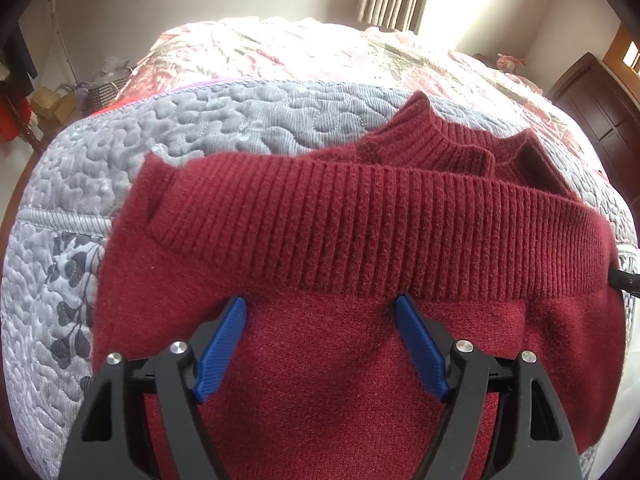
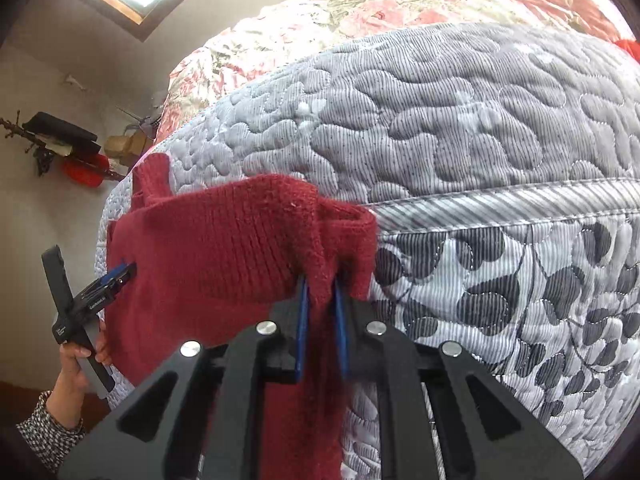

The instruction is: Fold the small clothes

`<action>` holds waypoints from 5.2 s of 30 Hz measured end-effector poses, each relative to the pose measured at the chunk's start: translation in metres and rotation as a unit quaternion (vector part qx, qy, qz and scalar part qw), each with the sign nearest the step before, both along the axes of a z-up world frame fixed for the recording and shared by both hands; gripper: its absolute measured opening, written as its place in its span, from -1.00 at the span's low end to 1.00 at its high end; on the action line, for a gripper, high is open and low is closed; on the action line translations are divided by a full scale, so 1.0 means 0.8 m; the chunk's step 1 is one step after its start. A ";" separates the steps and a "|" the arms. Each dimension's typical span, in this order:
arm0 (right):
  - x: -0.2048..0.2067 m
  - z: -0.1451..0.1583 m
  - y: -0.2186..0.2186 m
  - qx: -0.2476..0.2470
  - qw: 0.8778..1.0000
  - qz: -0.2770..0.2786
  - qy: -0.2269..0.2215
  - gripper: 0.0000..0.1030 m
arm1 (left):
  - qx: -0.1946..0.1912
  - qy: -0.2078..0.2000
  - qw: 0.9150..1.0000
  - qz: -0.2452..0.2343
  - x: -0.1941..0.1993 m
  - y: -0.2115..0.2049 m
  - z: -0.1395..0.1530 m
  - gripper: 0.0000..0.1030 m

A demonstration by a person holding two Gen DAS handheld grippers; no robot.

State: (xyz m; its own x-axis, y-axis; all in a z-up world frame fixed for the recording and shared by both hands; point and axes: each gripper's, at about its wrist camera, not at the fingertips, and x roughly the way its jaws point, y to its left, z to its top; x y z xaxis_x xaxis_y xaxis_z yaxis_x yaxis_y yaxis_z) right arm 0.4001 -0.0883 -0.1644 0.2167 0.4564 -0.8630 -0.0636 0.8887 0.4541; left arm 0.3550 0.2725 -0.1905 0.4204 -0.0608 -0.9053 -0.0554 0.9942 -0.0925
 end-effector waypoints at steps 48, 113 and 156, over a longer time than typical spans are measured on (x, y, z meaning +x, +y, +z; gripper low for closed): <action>-0.136 0.034 0.034 0.001 1.000 0.022 -0.004 -0.52 | 0.050 -0.005 0.998 -0.032 -0.056 -0.033 0.047 0.58; -0.122 0.105 0.232 -0.001 0.996 0.089 0.009 -0.03 | -0.112 0.007 0.994 -0.010 -0.088 0.038 0.074 0.75; -0.166 0.021 0.110 -0.026 0.998 0.001 0.053 -0.03 | -0.191 -0.026 0.977 -0.096 -0.051 -0.066 0.110 -0.72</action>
State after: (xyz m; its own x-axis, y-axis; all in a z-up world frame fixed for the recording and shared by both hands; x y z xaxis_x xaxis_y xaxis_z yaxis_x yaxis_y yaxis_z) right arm 0.2676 -0.0006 -0.1477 0.1211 0.4107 -0.9037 -0.0196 0.9112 0.4115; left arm 0.3146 0.2198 -0.1024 0.4121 -0.4716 -0.7796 0.1433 0.8785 -0.4557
